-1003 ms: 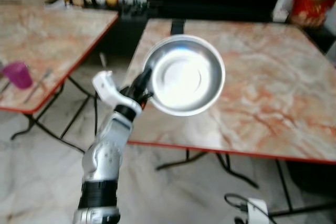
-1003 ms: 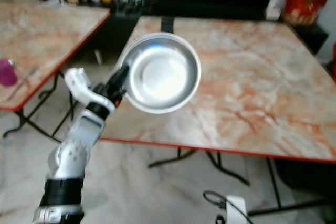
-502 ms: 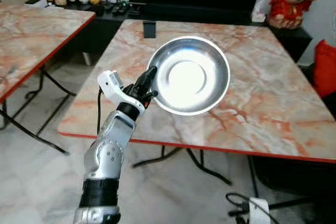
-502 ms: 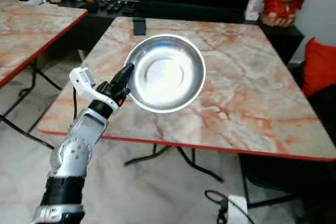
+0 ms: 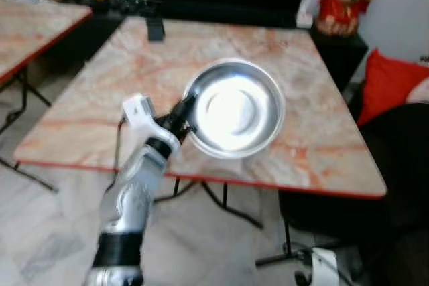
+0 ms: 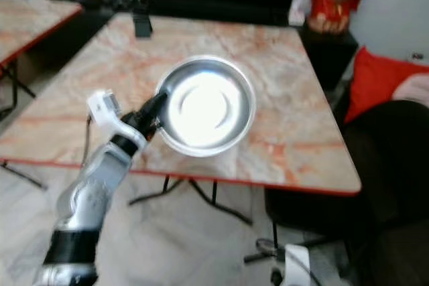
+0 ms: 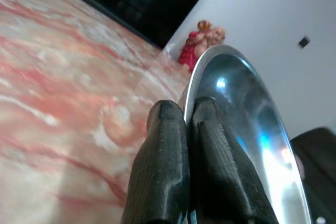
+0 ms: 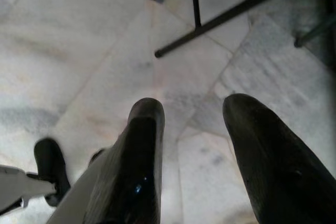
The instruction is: Setting the table
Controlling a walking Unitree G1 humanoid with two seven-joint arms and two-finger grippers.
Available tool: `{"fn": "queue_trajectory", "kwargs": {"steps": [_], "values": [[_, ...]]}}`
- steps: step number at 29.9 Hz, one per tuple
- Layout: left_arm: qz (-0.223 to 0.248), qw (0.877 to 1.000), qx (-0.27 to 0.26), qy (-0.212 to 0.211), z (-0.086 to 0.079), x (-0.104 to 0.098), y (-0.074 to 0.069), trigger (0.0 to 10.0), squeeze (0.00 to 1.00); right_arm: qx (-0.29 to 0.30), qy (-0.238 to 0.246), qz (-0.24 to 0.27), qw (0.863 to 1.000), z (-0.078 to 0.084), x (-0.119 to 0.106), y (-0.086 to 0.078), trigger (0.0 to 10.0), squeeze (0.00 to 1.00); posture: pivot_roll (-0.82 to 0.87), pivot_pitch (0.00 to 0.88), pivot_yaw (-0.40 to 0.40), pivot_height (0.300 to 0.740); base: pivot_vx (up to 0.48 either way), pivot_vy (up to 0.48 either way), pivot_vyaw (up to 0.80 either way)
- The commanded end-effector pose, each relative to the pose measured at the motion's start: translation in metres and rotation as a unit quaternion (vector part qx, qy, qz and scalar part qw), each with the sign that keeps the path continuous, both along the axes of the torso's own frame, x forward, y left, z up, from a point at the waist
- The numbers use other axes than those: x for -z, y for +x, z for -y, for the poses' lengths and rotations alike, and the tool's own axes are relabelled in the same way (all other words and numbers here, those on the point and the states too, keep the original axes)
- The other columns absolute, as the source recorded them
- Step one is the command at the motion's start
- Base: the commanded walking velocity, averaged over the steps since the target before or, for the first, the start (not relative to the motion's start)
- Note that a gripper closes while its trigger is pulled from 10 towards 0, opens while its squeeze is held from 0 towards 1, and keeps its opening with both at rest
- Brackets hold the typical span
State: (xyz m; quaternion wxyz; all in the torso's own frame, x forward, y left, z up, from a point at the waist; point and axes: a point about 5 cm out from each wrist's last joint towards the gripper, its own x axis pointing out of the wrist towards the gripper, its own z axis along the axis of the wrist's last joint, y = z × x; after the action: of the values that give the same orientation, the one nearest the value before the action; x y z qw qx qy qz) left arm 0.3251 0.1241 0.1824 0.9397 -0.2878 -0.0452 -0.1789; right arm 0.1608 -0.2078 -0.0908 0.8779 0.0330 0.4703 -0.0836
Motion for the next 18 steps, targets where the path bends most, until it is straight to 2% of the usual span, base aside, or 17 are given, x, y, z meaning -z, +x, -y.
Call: {"fn": "queue_trajectory", "kwargs": {"steps": [1,6,9,11,15,18], "values": [[0.014,1.0,0.006,0.026,0.006,-0.004,0.001,10.0,0.0,0.008,-0.002,0.003,1.0,0.004,-0.001,-0.001,10.0,0.0,0.06,0.0,-0.06,0.711,0.0,0.0,0.0],[0.014,0.999,-0.004,0.049,-0.002,-0.003,0.003,10.0,0.0,0.008,-0.002,0.003,1.0,0.004,-0.001,0.0,10.0,0.0,0.06,0.0,-0.061,0.711,0.0,0.0,0.0],[0.019,0.996,0.003,0.083,-0.006,-0.002,0.003,10.0,0.0,0.009,-0.002,0.003,1.0,0.004,-0.001,0.0,10.0,0.0,0.06,0.0,-0.061,0.711,0.0,0.0,0.0],[0.023,0.992,0.022,0.122,-0.01,-0.001,0.003,10.0,0.0,0.008,-0.002,0.003,1.0,0.004,-0.001,0.0,10.0,0.0,0.06,0.0,-0.061,0.711,0.0,0.0,0.0],[0.02,0.99,0.023,0.134,-0.019,-0.002,0.005,10.0,0.0,0.008,-0.002,0.003,1.0,0.004,-0.001,0.0,10.0,0.0,0.06,0.0,-0.061,0.711,0.0,0.0,0.0],[0.01,0.992,0.021,0.122,-0.026,0.0,0.006,10.0,0.0,0.006,-0.003,0.003,1.0,0.004,-0.001,-0.001,10.0,0.0,0.06,0.0,-0.061,0.711,0.0,0.0,0.0]]}}
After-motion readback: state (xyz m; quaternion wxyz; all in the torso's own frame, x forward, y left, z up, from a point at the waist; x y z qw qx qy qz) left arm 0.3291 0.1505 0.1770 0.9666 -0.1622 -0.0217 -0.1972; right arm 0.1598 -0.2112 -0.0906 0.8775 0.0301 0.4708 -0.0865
